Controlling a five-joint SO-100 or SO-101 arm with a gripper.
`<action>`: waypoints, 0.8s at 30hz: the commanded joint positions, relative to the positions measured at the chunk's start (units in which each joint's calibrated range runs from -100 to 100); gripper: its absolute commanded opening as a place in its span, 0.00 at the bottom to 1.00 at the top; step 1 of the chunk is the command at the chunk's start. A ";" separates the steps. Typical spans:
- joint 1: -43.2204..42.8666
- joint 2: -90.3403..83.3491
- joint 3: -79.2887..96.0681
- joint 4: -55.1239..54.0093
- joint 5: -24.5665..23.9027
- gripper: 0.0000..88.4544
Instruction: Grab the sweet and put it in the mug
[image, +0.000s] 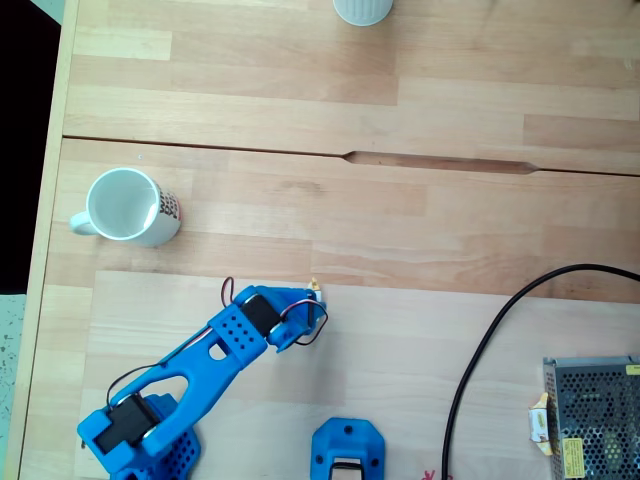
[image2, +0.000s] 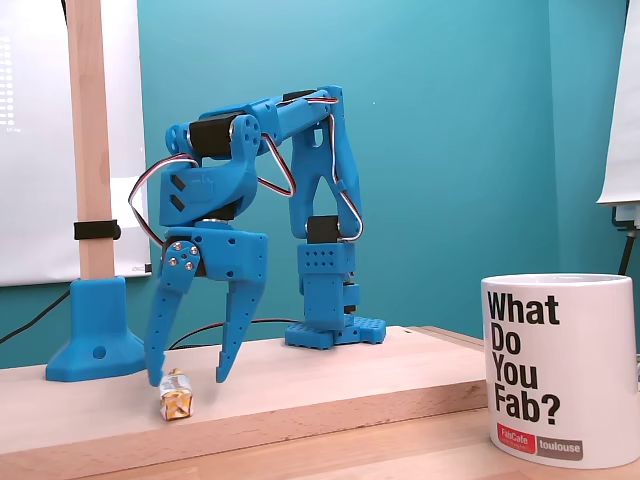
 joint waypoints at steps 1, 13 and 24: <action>-0.19 -0.54 -1.13 -0.71 -0.20 0.27; 0.02 -0.45 -1.40 -0.87 0.24 0.27; -0.05 5.49 -6.12 -0.55 -0.34 0.27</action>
